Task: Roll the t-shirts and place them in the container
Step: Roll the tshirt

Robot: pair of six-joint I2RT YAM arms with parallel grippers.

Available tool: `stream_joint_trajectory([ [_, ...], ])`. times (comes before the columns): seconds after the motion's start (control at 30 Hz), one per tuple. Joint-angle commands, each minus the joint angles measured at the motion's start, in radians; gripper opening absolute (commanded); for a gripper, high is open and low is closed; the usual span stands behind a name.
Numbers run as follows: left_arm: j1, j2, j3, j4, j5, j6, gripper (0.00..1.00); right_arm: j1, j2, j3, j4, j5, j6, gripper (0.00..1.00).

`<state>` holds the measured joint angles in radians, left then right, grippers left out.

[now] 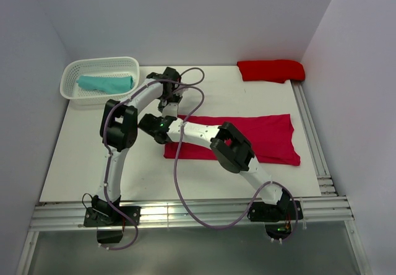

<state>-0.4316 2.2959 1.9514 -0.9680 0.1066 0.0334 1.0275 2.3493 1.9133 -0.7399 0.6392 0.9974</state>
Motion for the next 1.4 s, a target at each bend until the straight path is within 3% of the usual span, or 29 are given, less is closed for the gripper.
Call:
stream_joint_trajectory([
  [0.0,-0.018,0.002,0.043,-0.012,-0.01,0.007,0.03,-0.004,0.022,0.02,-0.032,-0.007,0.015,0.42],
  [0.17,-0.018,0.007,0.046,-0.015,-0.01,0.008,0.06,-0.01,-0.015,-0.028,0.019,-0.045,0.007,0.28],
  [0.37,-0.018,0.007,0.075,-0.026,-0.002,0.02,0.17,-0.047,-0.139,-0.232,0.245,-0.185,-0.006,0.1],
  [0.6,-0.018,-0.023,0.142,-0.043,0.045,0.048,0.55,-0.136,-0.266,-0.563,0.659,-0.432,0.044,0.08],
  [0.7,-0.012,-0.039,0.184,-0.057,0.082,0.052,0.63,-0.173,-0.3,-0.676,0.811,-0.498,0.09,0.07],
  [0.97,0.091,-0.139,0.123,-0.054,0.281,0.059,0.68,-0.24,-0.312,-0.875,1.112,-0.665,0.22,0.05],
  [1.2,0.215,-0.243,-0.147,0.026,0.514,0.1,0.66,-0.276,-0.268,-1.01,1.371,-0.731,0.351,0.05],
  [1.37,0.24,-0.221,-0.249,0.092,0.652,0.114,0.66,-0.285,-0.262,-1.048,1.421,-0.734,0.383,0.05],
])
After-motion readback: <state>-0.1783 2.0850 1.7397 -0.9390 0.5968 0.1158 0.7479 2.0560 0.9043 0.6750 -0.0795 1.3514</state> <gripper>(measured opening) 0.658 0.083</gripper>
